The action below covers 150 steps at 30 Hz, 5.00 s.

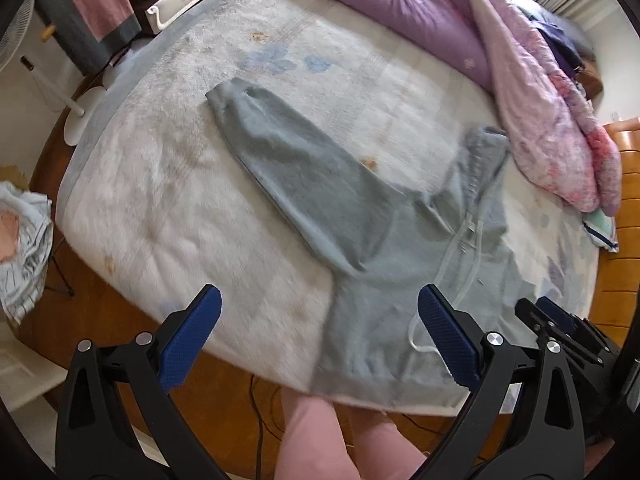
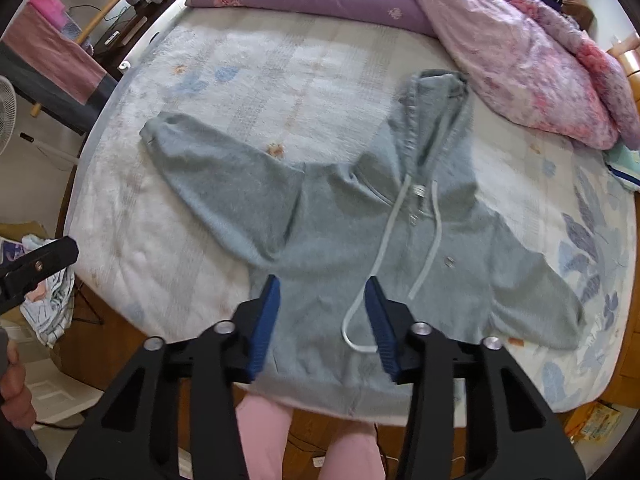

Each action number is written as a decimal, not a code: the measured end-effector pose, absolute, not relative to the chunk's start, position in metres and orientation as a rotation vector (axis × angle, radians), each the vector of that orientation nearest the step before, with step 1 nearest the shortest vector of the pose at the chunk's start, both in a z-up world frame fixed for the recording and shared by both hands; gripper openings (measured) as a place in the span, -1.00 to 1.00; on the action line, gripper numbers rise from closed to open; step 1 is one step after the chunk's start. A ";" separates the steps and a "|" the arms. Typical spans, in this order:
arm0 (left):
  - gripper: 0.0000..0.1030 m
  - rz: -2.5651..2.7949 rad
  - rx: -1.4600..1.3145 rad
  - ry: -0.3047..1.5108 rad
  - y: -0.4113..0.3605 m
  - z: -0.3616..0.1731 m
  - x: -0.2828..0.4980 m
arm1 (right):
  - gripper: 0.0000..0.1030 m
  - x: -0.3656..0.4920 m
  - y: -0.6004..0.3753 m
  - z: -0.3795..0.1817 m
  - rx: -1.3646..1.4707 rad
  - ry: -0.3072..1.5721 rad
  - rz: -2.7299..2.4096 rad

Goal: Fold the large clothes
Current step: 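Grasp a grey sleeve cuff with the left tool while the right tool pins the hoodie body, then fold the sleeve across the body with the left tool while the right tool holds it, then lower the sleeve onto the hoodie body and open the left tool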

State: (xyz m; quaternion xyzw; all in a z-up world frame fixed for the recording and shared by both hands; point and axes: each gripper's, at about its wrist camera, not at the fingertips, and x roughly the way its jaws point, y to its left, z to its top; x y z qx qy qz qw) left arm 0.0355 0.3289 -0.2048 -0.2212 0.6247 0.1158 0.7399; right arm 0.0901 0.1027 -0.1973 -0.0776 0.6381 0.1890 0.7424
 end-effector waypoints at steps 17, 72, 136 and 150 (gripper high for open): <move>0.89 0.440 -0.841 1.452 0.516 -0.411 0.155 | -0.96 0.173 0.151 -0.430 0.036 1.712 0.232; 0.44 0.901 -0.498 1.405 0.580 -0.346 0.079 | -0.99 0.195 0.123 -0.503 0.194 1.873 0.427; -0.71 0.066 0.062 1.036 -0.007 -0.224 0.210 | -0.99 0.229 -0.033 -0.517 0.731 1.624 0.452; -0.71 -0.137 0.205 1.308 -0.142 -0.423 0.183 | -0.99 0.139 -0.277 -0.504 0.858 1.480 -0.103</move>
